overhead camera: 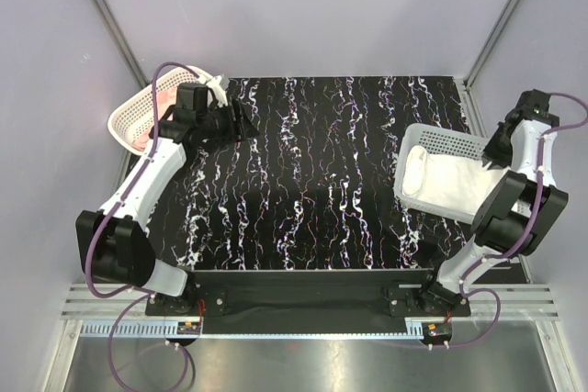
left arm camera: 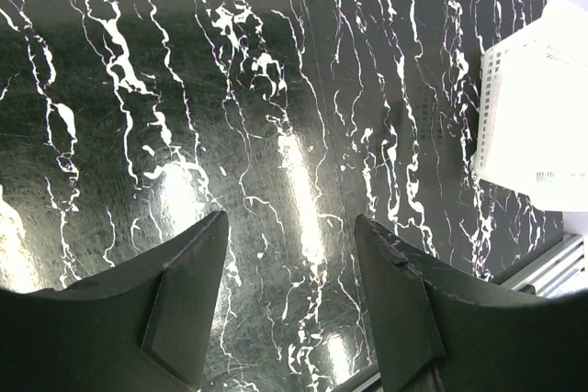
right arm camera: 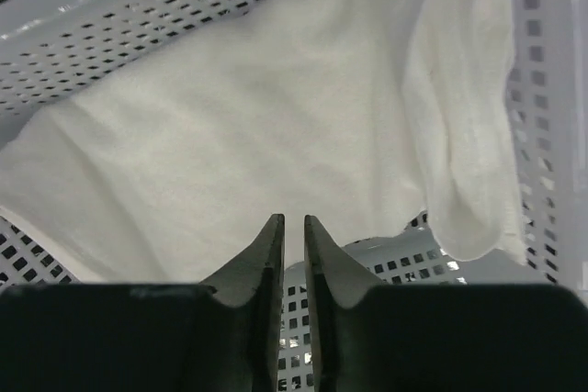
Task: Fold and stack the towels
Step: Neatly place the folded towel into the bin
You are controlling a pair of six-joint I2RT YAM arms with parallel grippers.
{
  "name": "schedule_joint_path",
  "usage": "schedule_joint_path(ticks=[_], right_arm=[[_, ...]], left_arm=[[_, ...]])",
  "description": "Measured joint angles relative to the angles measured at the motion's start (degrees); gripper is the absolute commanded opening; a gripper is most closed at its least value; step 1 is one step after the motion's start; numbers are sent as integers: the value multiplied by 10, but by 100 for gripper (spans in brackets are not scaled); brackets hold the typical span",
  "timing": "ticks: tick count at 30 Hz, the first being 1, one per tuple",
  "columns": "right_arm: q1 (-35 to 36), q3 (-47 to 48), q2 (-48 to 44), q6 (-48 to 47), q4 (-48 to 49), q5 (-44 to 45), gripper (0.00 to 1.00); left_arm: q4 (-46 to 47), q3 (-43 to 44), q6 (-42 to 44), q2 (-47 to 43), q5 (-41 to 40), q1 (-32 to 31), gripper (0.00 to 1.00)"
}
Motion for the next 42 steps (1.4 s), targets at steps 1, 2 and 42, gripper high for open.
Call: schedule_joint_path(ticks=[1,2,42], right_arm=[[0,-11,2,2,1,-11,17],[0,-21,6,4,2,-20,16],[0,-131,35,-19,121,226,10]], left_arm=[[0,-2,1,-1,0,0,63],[0,-5,2,-3,0,0,63],[-14,-23,30,-42,-84,-2,64]])
